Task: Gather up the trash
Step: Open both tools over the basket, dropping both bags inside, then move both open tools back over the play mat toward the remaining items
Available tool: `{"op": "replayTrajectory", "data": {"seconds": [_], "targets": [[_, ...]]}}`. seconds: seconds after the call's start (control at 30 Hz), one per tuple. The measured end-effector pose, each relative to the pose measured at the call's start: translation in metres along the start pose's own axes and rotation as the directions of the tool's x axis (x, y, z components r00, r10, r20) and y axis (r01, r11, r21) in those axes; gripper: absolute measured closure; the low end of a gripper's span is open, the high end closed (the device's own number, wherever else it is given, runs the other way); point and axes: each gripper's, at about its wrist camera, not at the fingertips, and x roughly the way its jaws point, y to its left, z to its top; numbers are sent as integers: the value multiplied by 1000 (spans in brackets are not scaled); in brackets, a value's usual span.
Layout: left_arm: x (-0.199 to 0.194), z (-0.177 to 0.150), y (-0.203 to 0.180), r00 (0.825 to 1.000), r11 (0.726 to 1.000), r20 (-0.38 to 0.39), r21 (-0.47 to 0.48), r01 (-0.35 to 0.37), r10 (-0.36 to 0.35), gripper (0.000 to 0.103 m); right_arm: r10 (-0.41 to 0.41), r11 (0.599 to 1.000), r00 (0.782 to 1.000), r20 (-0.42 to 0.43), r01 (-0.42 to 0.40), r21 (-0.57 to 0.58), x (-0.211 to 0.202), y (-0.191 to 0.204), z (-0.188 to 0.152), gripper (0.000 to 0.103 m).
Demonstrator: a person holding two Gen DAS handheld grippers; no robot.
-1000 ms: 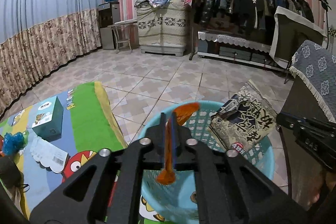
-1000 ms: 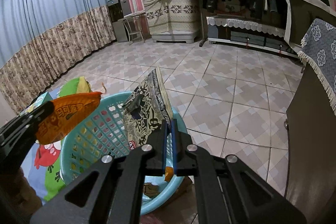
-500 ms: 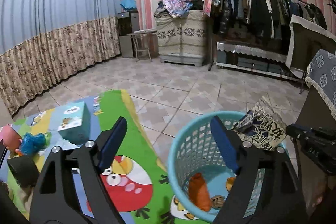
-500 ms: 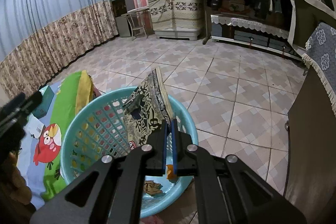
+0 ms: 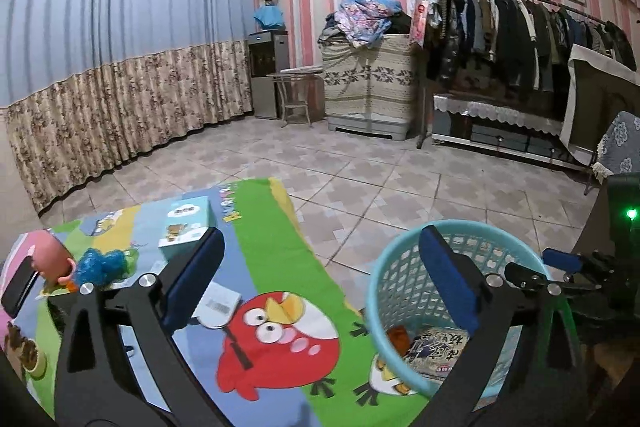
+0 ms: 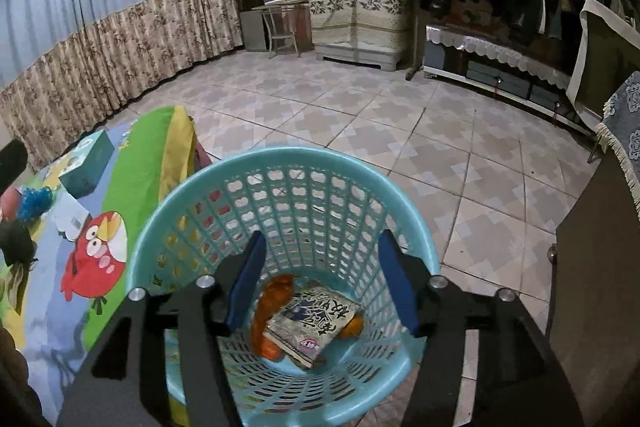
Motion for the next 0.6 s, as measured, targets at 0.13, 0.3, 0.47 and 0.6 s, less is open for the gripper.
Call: {"op": "replayTrajectory", "data": {"seconds": [0.13, 0.3, 0.47, 0.6], "targets": [[-11, -2, 19, 1000, 1000, 4, -26, -15, 15, 6, 7, 1000, 999, 46, -6, -5, -11, 9, 2, 22], [-27, -4, 45, 999, 998, 10, -45, -52, 53, 6, 43, 999, 996, 73, -43, 2, -20, 23, 3, 16], [-46, -12, 78, 996, 993, 17, -76, -88, 90, 5, 79, 997, 989, 128, -77, -22, -34, 48, 4, 12], [-59, -21, 110, 993, 987, 9, -110, -120, 122, 5, 104, 994, 984, 146, -98, -49, -40, 73, 2, 11]]}}
